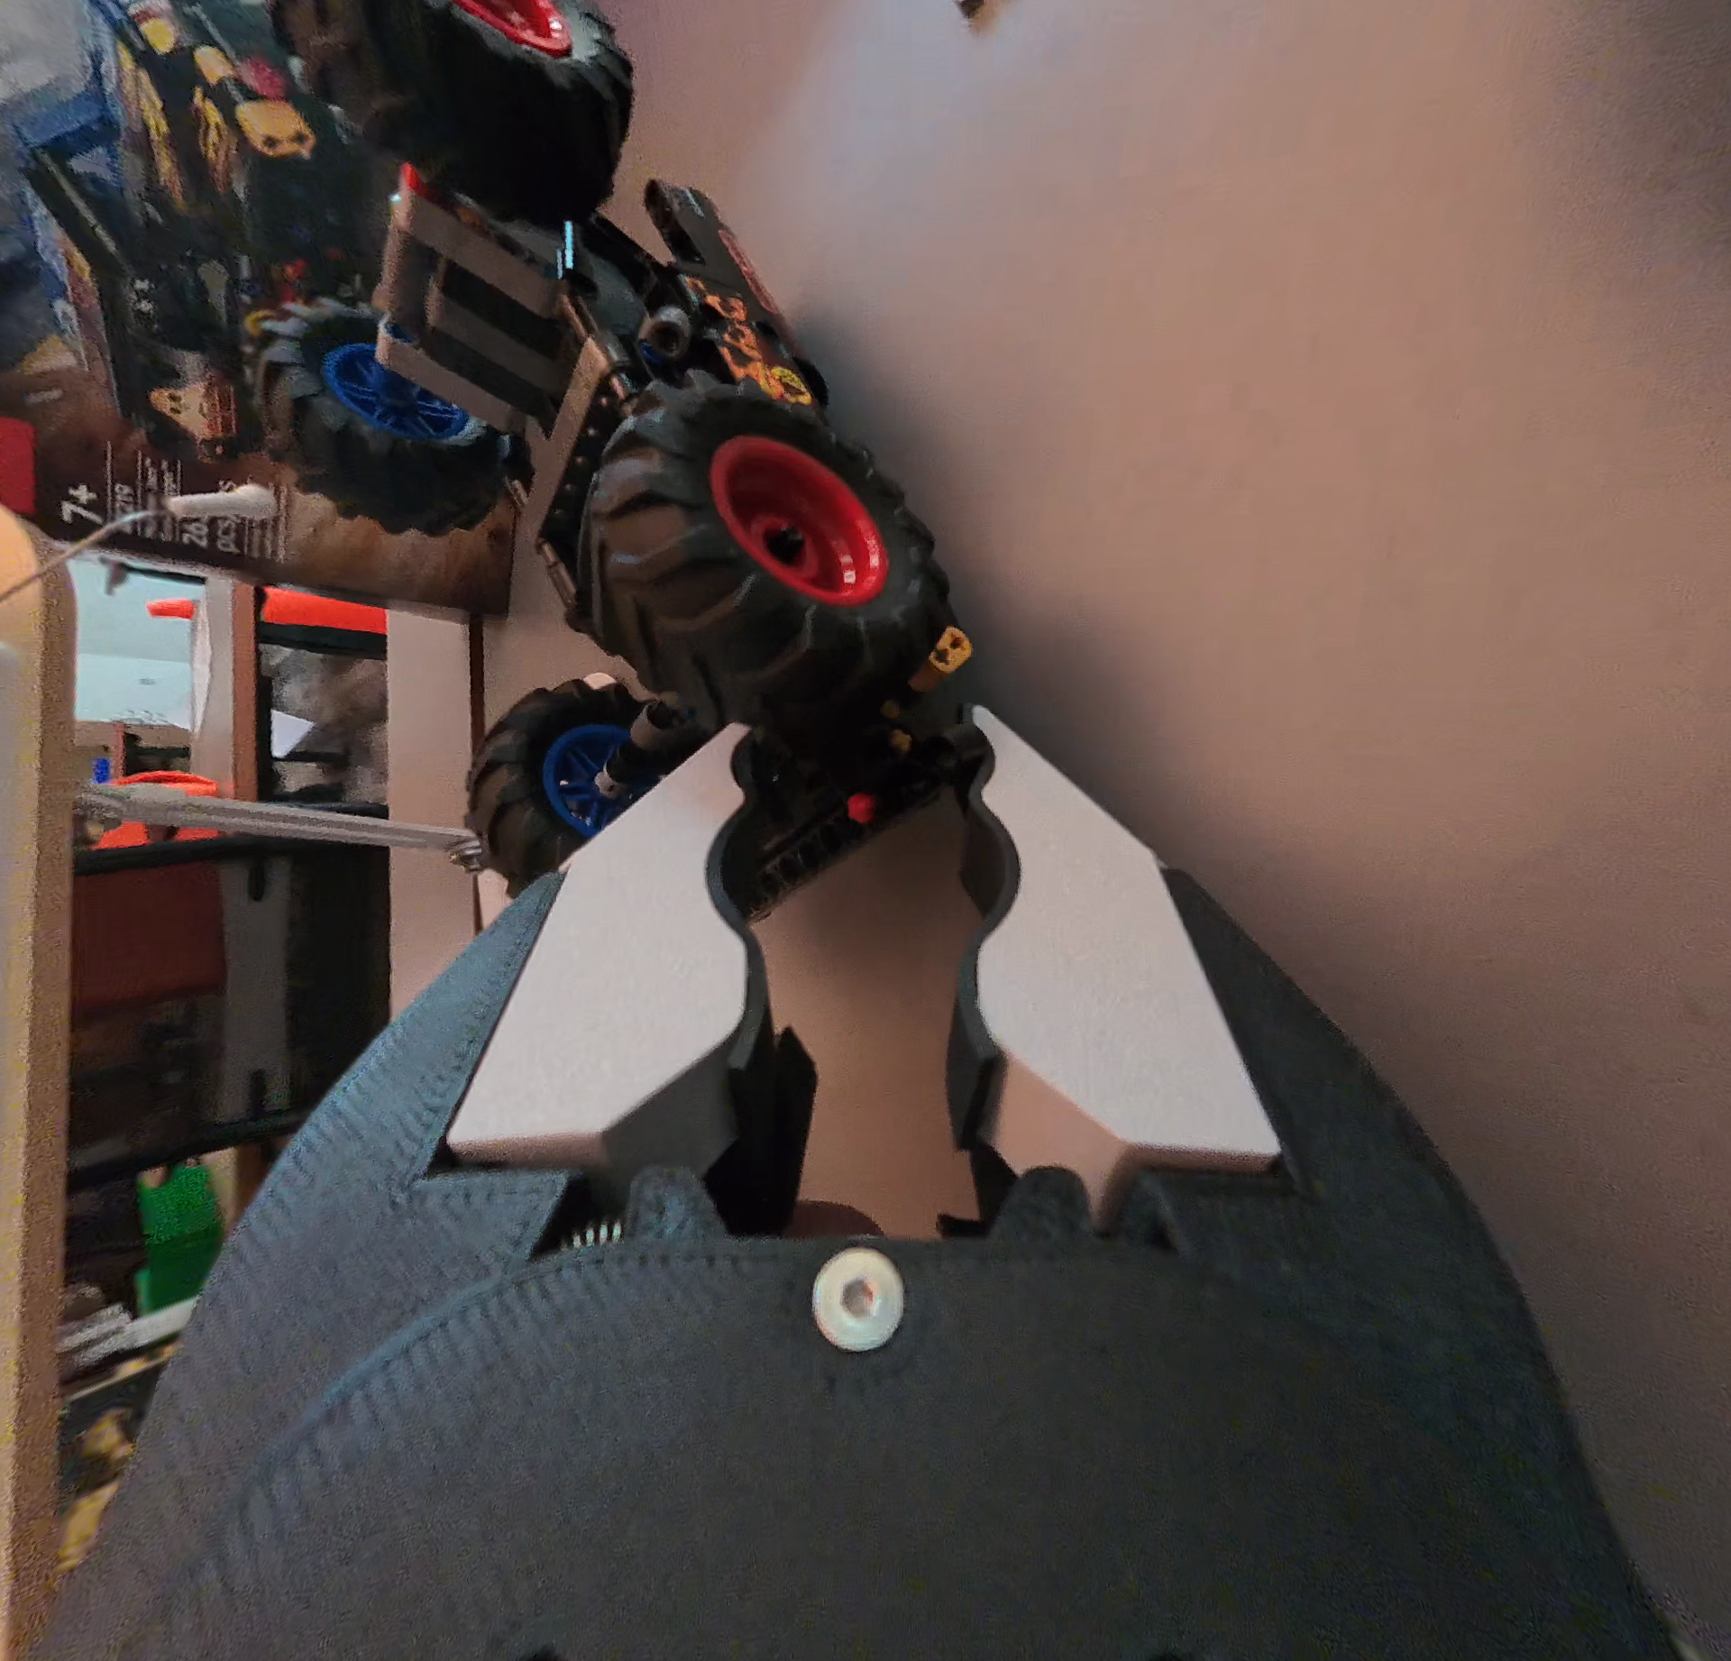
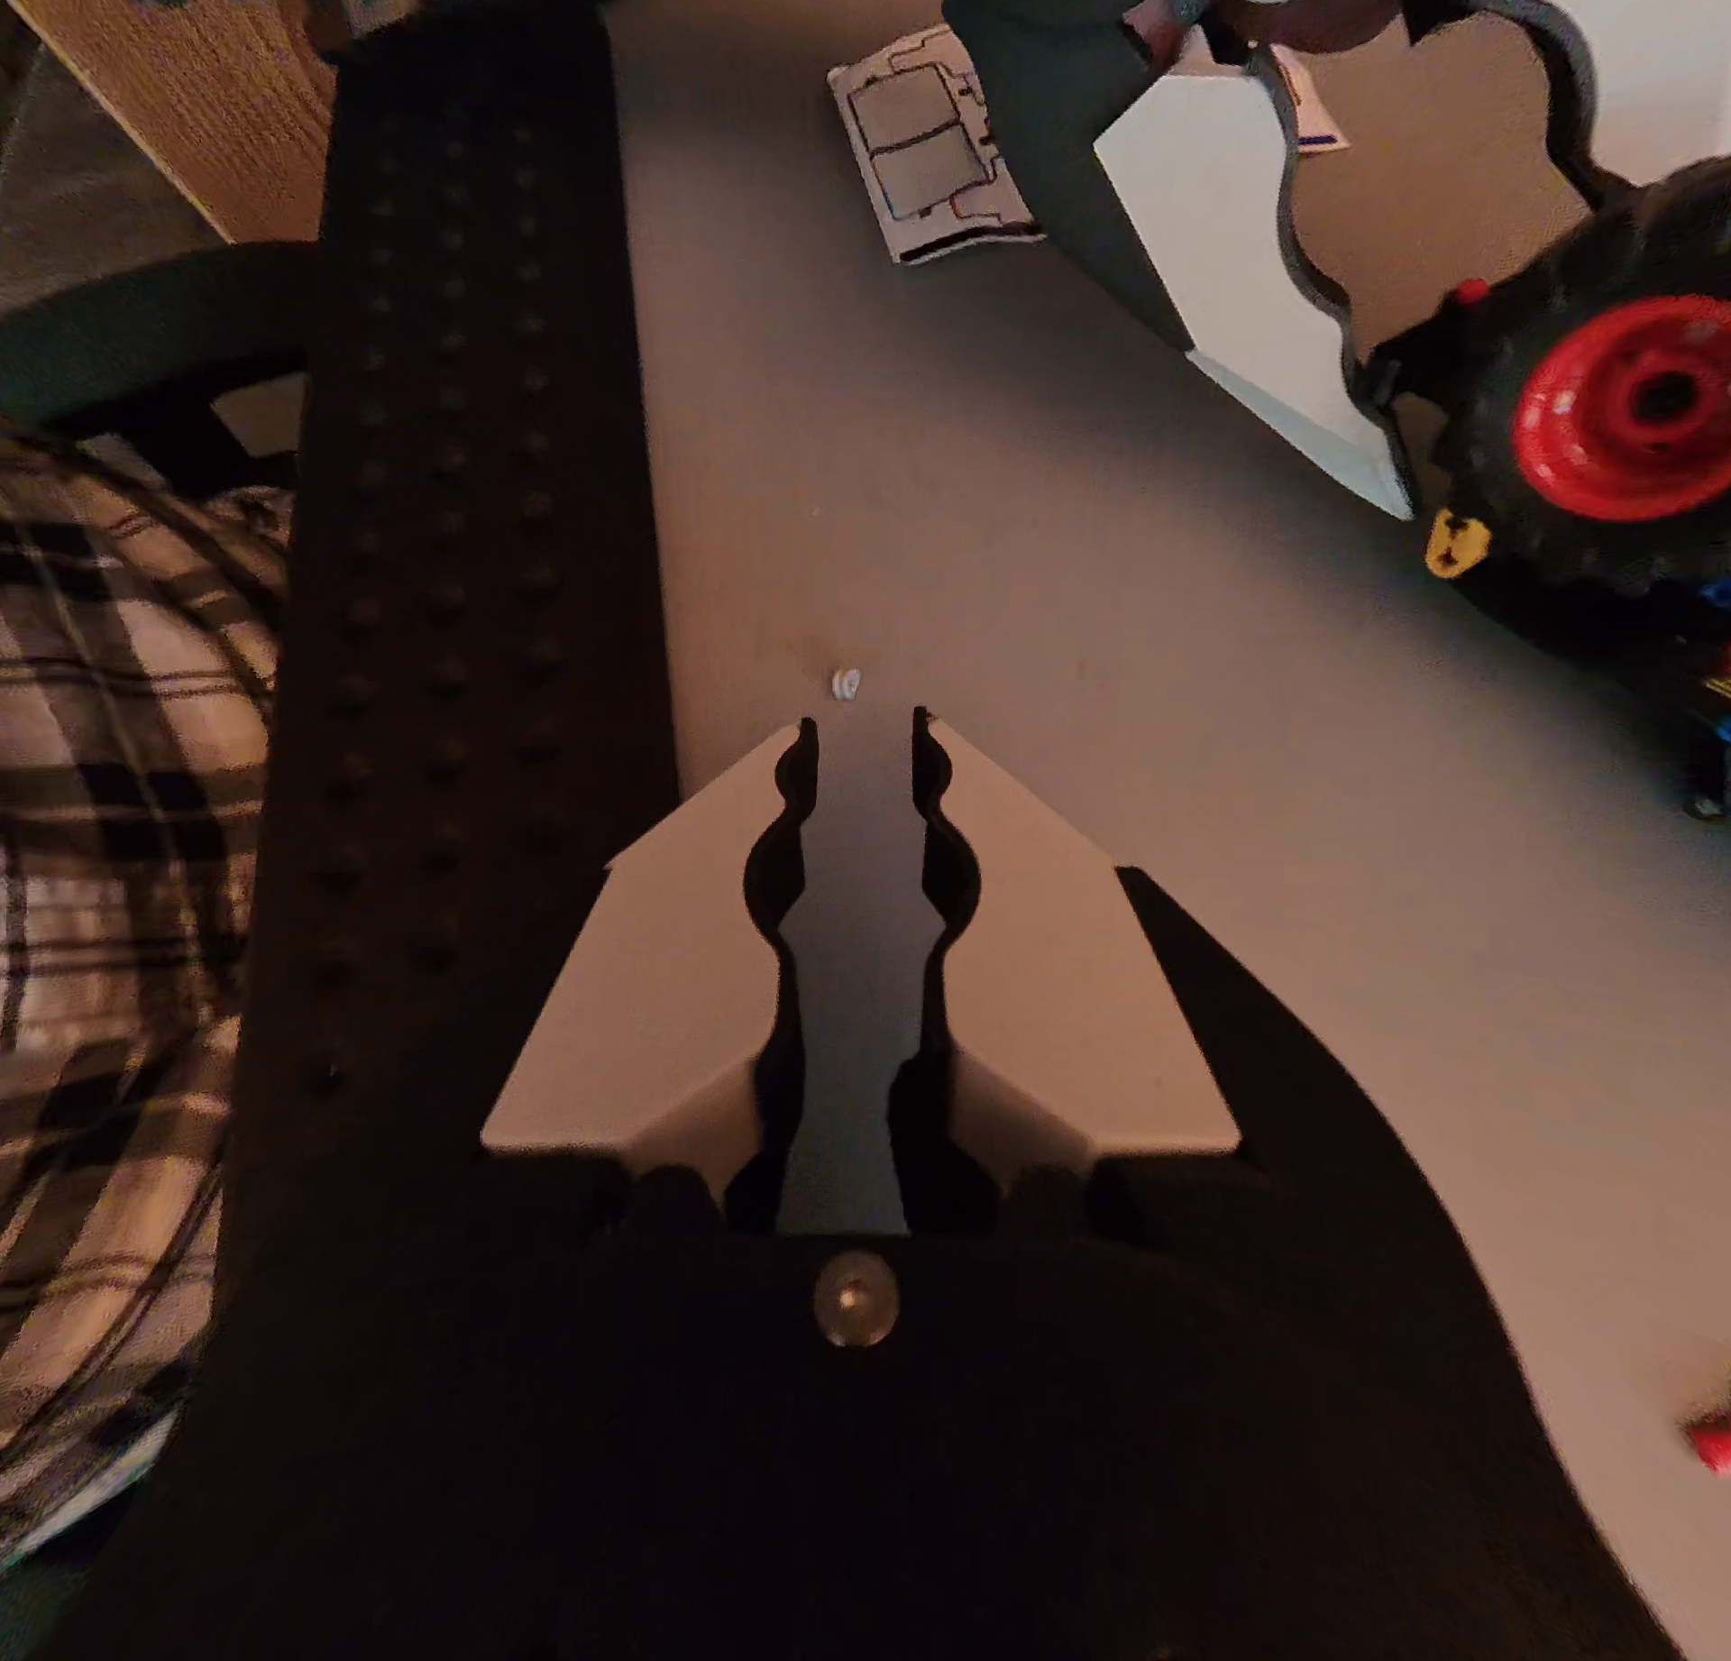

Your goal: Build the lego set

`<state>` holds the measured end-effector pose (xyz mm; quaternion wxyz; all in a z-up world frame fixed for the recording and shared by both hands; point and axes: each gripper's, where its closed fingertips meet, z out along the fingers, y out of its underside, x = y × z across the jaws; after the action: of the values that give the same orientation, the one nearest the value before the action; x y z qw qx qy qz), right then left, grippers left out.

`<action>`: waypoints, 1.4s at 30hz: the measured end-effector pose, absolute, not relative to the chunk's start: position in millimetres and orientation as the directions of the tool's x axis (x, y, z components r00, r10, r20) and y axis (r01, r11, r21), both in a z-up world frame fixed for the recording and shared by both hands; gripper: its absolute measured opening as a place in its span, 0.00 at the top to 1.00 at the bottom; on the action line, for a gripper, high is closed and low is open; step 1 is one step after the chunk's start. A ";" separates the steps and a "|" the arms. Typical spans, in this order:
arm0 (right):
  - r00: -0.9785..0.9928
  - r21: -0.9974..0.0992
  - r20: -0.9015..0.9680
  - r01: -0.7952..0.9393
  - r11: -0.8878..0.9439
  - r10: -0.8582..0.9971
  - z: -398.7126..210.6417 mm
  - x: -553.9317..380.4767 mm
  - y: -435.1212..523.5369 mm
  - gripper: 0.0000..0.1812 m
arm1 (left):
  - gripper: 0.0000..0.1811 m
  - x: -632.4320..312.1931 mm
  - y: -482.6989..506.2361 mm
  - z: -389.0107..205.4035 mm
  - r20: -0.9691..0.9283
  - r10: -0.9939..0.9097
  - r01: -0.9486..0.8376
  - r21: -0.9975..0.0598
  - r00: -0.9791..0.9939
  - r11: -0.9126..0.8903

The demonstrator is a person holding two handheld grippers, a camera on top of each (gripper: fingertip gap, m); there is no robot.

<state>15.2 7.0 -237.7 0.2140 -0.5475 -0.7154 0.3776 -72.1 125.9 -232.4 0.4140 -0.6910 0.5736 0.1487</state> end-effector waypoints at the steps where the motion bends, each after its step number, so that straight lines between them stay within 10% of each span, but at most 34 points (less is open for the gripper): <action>1: -0.309 -0.777 -0.111 0.620 0.111 0.945 -239.0 9.4 5.6 0.91 | 0.79 -71.2 126.5 -230.6 -0.668 -0.670 -0.904 -0.427 0.324 -0.012; 20: -0.350 -0.720 -0.068 0.665 0.197 0.934 -259.9 -5.0 -4.4 0.97 | 0.83 -65.4 131.4 -218.0 -0.604 -0.636 -0.814 -0.576 0.481 -0.069; 32: -0.148 -0.915 0.063 0.387 0.116 0.987 -150.6 -6.7 84.4 0.97 | 0.86 -54.6 117.1 -203.8 -0.200 -0.640 -0.464 -0.843 0.742 -0.274; 42: -0.231 -0.867 0.133 0.444 0.226 0.964 -144.6 -36.0 105.1 0.97 | 0.85 -36.0 96.1 -202.6 -0.003 -0.613 -0.282 -0.889 0.790 -0.360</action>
<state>-36.0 105.1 -144.6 0.3588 -0.5057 -0.6958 0.3624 -36.0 96.1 -202.6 0.4933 -0.8073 0.2772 -0.1676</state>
